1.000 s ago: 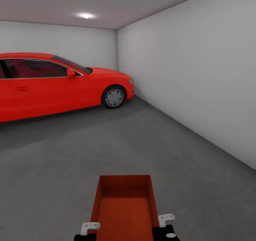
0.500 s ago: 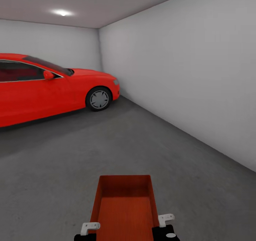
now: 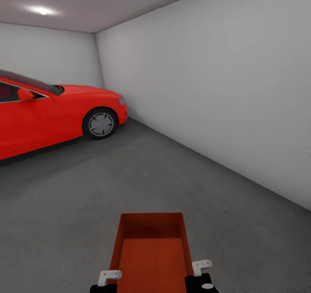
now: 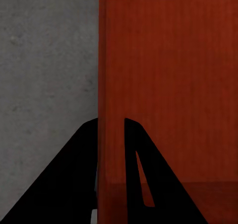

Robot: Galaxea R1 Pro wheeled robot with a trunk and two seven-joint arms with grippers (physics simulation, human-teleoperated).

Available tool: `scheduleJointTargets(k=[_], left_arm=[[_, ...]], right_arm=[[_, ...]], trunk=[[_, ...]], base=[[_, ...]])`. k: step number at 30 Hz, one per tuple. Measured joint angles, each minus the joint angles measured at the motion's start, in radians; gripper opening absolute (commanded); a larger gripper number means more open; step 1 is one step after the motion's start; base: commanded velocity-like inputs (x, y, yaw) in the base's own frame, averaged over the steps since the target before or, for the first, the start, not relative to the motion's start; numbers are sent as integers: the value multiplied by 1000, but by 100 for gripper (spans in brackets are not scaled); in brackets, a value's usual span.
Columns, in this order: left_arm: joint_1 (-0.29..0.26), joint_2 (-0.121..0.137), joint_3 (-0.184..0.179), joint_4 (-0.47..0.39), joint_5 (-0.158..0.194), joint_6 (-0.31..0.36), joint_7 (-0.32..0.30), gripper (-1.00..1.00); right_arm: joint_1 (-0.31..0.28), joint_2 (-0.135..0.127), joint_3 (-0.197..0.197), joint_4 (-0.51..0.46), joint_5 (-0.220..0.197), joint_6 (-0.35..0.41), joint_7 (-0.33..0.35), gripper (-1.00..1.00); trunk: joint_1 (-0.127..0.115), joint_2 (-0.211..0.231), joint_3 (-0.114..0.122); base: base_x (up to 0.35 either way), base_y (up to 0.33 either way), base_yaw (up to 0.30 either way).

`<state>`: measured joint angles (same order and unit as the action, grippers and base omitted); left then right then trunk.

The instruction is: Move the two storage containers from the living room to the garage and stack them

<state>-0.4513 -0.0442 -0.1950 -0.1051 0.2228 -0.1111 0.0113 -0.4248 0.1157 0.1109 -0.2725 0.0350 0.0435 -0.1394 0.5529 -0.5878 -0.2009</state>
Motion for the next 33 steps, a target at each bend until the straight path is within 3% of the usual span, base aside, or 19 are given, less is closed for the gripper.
scheduleJointTargets(k=[12, 25, 33], left_arm=[[0, 0, 0, 0, 0, 0, 0, -100], [0, 0, 0, 0, 0, 0, 0, -100], [0, 0, 0, 0, 0, 0, 0, -100]], right_arm=[[0, 0, 0, 0, 0, 0, 0, -100], [0, 0, 1, 0, 0, 0, 0, -100], [0, 0, 0, 0, 0, 0, 0, -100]], trunk=[[0, 0, 0], [0, 0, 0], [0, 0, 0]], base=[[181, 0, -131], [181, 0, -32], [151, 0, -222]])
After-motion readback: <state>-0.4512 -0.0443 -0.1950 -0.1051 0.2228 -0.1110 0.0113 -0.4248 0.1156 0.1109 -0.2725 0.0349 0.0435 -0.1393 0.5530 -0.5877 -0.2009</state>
